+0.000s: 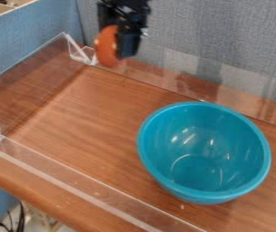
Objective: Put the mushroom in the blue bowl
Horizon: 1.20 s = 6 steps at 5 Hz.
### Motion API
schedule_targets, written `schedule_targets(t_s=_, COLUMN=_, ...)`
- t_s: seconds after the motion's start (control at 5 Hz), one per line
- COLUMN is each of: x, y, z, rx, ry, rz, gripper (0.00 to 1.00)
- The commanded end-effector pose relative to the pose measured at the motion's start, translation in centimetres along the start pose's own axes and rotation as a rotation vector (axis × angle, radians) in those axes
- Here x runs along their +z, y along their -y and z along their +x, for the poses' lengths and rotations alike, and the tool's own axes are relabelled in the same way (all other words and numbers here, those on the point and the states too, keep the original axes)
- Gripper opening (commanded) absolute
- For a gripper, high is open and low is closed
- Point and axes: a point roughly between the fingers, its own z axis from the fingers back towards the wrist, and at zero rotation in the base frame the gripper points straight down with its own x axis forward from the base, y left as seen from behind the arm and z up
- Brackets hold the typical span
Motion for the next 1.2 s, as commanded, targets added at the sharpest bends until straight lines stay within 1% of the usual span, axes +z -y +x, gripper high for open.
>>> schedule_targets(t_s=0.0, x=1.8, y=3.0, z=0.4, rx=-0.011, ry=0.060, rz=0.038, gripper=0.00)
schedule_targets(t_s=0.2, x=1.4, y=7.5, z=2.0, rx=-0.065, ry=0.055, rz=0.029, gripper=0.00)
schedule_targets(t_s=0.4, x=0.7, y=11.2, z=3.7, rx=-0.113, ry=0.039, rz=0.010, gripper=0.00)
schedule_targets(t_s=0.6, x=0.0, y=13.9, z=4.6, rx=-0.134, ry=0.039, rz=-0.009, gripper=0.00)
schedule_targets(t_s=0.8, x=-1.4, y=13.9, z=6.0, rx=-0.161, ry=0.038, rz=-0.020, gripper=0.00)
schedule_targets(t_s=1.0, x=-2.0, y=13.2, z=6.7, rx=-0.165, ry=0.042, rz=-0.022, gripper=0.00)
